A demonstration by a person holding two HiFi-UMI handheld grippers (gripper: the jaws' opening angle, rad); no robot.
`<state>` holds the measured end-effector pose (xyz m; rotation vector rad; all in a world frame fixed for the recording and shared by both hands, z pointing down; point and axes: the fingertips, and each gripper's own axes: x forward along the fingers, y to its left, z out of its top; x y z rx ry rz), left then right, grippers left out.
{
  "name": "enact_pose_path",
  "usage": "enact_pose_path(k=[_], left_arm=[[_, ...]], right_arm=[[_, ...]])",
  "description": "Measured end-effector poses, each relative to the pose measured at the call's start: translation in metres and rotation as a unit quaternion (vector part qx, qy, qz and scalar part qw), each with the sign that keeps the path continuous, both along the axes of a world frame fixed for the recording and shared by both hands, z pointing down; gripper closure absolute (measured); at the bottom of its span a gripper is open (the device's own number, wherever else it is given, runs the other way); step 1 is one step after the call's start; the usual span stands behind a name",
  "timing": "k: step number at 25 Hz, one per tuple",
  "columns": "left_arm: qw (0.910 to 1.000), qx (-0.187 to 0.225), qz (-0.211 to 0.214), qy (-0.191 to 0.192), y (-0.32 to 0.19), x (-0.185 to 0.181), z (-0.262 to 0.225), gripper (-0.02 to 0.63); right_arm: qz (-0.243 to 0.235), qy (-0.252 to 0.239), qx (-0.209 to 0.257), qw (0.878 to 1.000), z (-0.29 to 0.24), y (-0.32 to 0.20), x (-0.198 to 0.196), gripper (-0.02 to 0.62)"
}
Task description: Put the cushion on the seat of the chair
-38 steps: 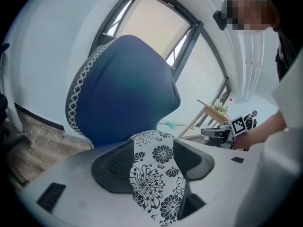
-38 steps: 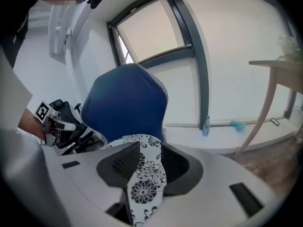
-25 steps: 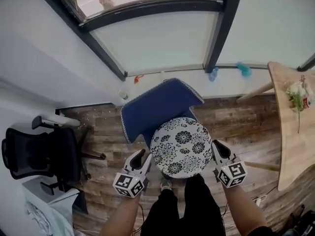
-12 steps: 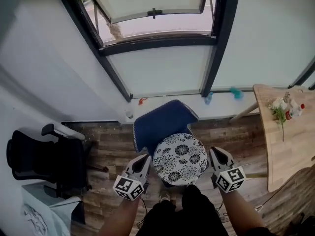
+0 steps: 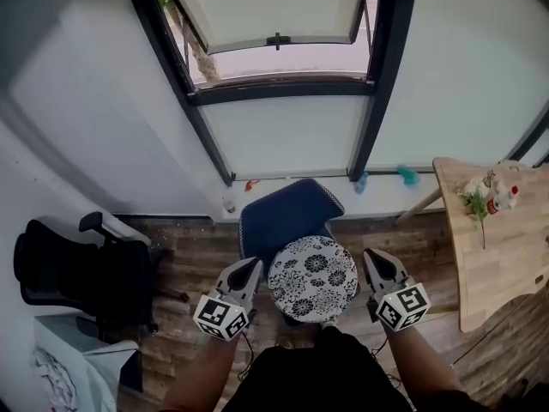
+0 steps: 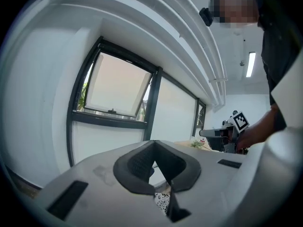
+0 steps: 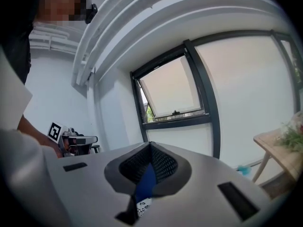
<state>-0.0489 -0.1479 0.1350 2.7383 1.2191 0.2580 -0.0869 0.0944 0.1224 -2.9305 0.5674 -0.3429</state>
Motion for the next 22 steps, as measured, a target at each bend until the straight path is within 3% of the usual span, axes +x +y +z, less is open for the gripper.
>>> enact_pose_path(k=[22], left_arm=[[0.9996,-0.007,-0.007,0.028,0.002,0.005,-0.025,0.601]], right_arm=[[-0.01,0.028,-0.033,0.999,-0.019,0.004,0.005,0.571]])
